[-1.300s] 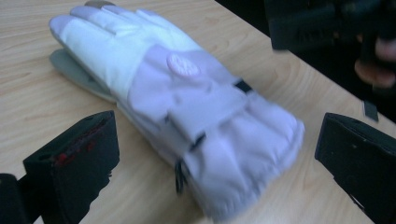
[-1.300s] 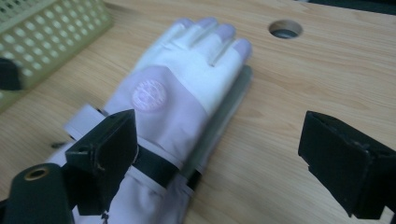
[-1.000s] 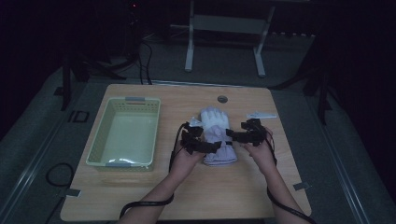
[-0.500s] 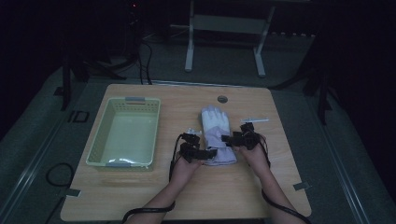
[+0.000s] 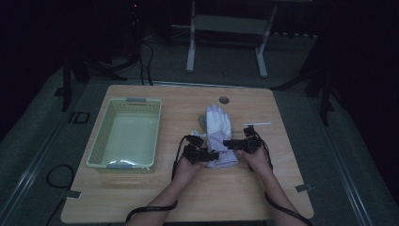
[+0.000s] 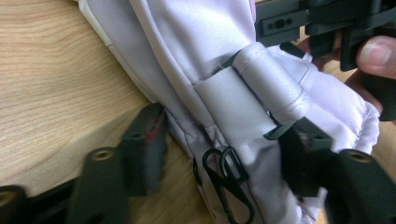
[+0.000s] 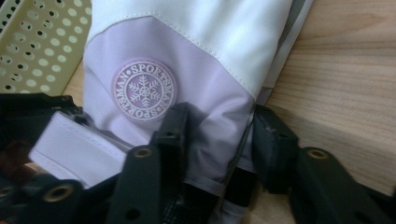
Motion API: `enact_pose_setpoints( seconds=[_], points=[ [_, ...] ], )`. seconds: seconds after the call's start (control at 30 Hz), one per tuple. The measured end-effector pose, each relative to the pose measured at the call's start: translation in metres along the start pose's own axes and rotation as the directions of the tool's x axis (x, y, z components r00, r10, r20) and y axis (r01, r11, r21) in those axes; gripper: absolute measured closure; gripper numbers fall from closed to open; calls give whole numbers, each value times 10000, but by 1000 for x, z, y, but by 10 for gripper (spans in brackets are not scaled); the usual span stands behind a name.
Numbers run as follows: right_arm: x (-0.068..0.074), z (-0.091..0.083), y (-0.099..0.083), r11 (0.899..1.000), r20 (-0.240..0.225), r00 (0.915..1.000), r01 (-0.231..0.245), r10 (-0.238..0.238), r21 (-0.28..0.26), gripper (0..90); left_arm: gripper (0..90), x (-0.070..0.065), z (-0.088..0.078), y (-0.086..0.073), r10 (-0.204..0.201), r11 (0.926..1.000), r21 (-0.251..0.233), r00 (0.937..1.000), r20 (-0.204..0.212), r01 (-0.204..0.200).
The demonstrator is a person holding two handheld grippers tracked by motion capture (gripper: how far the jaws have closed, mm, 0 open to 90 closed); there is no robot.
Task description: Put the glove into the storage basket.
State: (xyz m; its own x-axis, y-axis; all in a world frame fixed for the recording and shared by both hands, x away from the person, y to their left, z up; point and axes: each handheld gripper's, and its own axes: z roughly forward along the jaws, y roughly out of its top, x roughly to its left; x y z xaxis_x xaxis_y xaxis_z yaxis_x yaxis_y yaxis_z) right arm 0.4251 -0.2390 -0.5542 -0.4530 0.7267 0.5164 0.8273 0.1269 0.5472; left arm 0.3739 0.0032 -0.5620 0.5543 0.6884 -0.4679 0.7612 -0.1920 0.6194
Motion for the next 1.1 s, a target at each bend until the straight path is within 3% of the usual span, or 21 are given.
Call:
enact_pose_setpoints(
  seconds=[0.17,0.33,0.6,0.7,0.97,1.1],
  points=[
    [14,-2,1,9976,827,9942,685,-688,64,738,632,-8,-4,5,416,9990,188,9985,-355,-410],
    [31,-5,0,9882,1843,9712,1529,-1512,52,769,699,-12,-7,8,610,9976,365,9973,-402,-595],
    [47,-15,4,9803,2256,9556,1971,-1896,-112,781,717,-17,-19,18,991,9943,438,9944,-377,-975],
    [55,-22,7,9778,2337,9523,2079,-1960,-271,781,717,-21,-28,23,1343,9901,458,9901,-398,-1324],
    [81,-35,15,9698,2492,9444,2364,-2146,-608,781,717,-30,-53,33,1711,9850,325,9835,-581,-1695],
    [96,-38,19,9644,2657,9379,2520,-2229,-803,780,718,-33,-68,38,1965,9804,289,9773,-796,-1948]
  ],
)
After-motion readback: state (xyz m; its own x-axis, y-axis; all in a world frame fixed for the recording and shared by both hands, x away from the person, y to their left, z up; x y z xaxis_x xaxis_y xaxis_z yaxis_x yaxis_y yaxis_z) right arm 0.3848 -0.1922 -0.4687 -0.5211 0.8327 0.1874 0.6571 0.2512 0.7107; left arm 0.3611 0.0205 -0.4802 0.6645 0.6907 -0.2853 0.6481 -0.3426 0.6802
